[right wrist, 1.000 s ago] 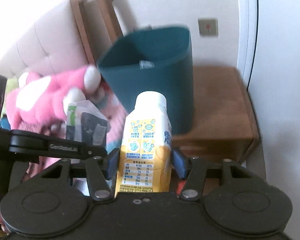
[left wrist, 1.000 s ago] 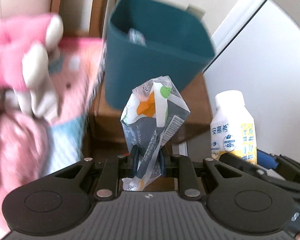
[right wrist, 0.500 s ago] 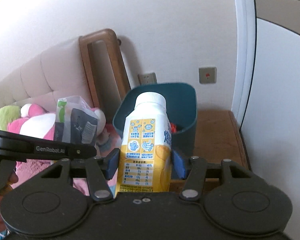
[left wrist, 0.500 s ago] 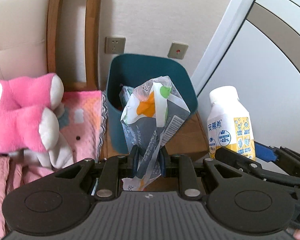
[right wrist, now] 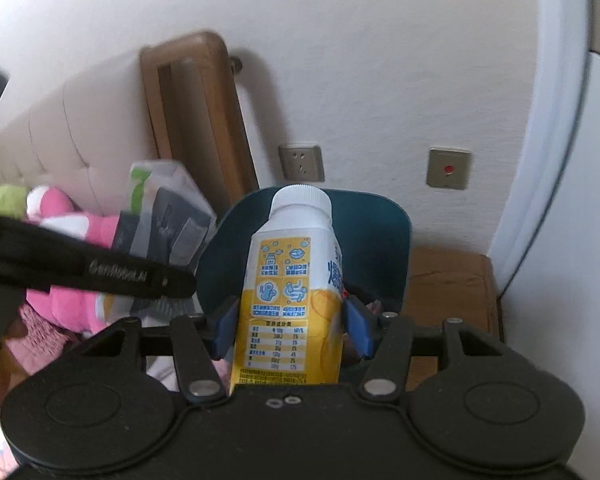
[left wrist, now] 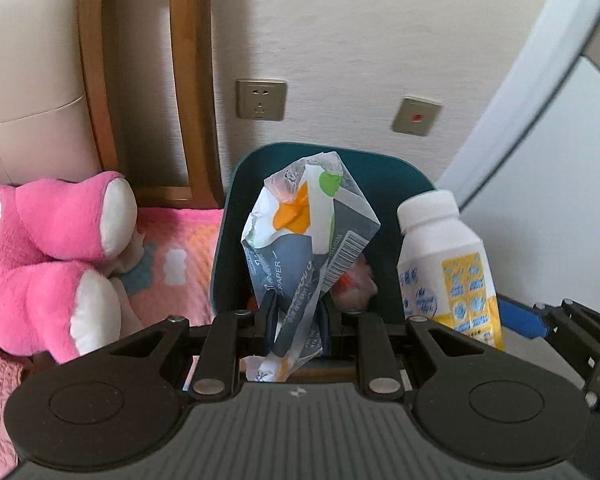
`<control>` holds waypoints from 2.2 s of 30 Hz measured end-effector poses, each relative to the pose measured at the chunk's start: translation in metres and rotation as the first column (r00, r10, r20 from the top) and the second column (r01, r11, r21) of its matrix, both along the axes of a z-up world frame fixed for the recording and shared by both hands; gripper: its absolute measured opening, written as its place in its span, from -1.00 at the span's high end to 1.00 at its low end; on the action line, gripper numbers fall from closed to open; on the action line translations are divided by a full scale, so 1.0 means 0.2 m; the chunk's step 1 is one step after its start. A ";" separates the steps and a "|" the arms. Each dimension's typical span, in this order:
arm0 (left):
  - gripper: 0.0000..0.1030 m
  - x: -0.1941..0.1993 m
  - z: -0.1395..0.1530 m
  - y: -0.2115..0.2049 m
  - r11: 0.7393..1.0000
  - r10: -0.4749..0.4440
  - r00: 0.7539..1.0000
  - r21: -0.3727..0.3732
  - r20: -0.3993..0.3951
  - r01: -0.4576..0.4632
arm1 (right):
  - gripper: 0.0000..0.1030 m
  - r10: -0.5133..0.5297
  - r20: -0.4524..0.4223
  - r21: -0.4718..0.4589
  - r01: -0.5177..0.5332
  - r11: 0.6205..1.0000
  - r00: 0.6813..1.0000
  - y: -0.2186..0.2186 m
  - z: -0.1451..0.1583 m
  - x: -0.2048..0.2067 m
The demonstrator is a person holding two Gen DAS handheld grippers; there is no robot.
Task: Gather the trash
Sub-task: 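Lift paper packet with left tool while right tool lifts milk bottle to wastebasket, then open both tools over the teal wastebasket to drop packet and bottle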
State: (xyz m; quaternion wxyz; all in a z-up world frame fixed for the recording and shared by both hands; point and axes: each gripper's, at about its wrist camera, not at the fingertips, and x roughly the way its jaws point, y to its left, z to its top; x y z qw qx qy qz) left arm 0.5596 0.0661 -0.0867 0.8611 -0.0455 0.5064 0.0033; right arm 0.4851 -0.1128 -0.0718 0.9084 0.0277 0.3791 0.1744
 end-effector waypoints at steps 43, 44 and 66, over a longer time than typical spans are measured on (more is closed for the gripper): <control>-0.13 0.31 -0.46 -0.09 0.993 0.116 0.970 -0.002 -0.215 -0.119 | -0.16 0.273 -0.130 -0.268 -0.299 0.916 0.953 0.12 -0.39 0.41; -0.15 0.30 -0.45 -0.08 0.993 0.111 0.972 -0.009 -0.206 -0.115 | -0.16 0.265 -0.121 -0.266 -0.289 0.920 0.957 0.11 -0.38 0.39; -0.16 -0.35 -0.01 -0.06 0.994 -0.105 0.994 -0.031 0.043 0.106 | -0.31 0.118 0.008 -0.124 -0.116 0.985 0.993 -0.06 -0.10 -0.13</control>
